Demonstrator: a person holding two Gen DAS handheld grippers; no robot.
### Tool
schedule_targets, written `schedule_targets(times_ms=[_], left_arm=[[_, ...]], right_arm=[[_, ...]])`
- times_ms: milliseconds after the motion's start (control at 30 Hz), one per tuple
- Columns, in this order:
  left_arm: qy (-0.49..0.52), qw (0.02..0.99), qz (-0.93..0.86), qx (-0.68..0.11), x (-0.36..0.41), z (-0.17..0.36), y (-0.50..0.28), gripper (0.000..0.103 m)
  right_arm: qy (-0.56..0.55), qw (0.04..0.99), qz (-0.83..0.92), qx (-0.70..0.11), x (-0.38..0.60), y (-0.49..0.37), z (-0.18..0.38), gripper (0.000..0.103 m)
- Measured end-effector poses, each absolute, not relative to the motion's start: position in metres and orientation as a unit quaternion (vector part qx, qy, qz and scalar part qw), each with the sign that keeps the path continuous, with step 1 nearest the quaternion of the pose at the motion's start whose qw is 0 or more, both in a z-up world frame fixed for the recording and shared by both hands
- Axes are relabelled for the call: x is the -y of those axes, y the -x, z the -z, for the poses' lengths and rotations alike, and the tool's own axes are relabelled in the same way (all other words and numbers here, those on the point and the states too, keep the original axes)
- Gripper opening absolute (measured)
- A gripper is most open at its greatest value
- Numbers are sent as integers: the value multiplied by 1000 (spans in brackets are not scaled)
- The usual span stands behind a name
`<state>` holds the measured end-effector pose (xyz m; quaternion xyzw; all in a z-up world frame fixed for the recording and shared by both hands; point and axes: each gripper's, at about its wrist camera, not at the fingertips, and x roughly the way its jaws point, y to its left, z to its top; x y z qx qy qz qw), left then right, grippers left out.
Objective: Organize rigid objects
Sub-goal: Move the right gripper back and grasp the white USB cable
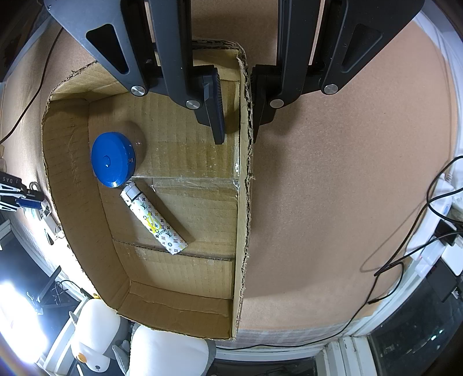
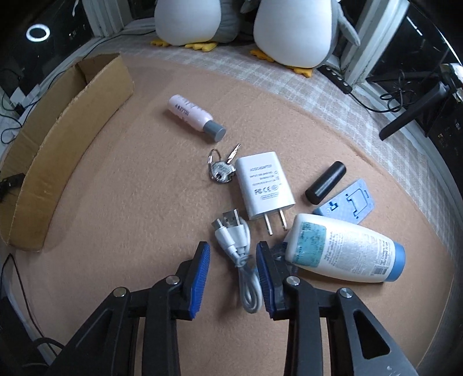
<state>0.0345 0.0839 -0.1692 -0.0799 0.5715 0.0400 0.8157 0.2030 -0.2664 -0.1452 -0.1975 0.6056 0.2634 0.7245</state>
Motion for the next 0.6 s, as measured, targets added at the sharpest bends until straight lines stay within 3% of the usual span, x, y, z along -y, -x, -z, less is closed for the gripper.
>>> schedule_targets(times_ms=[167, 367, 600], left_arm=[[81, 816, -40, -571, -84, 169, -34, 13], [80, 816, -40, -572, -84, 169, -34, 13], [81, 816, -40, -571, -84, 169, -35, 13]], right_arm=[[204, 715, -263, -615, 263, -201, 155, 28], [179, 707, -271, -628, 265, -202, 157, 16], [161, 718, -259, -626, 267, -199, 157, 14]])
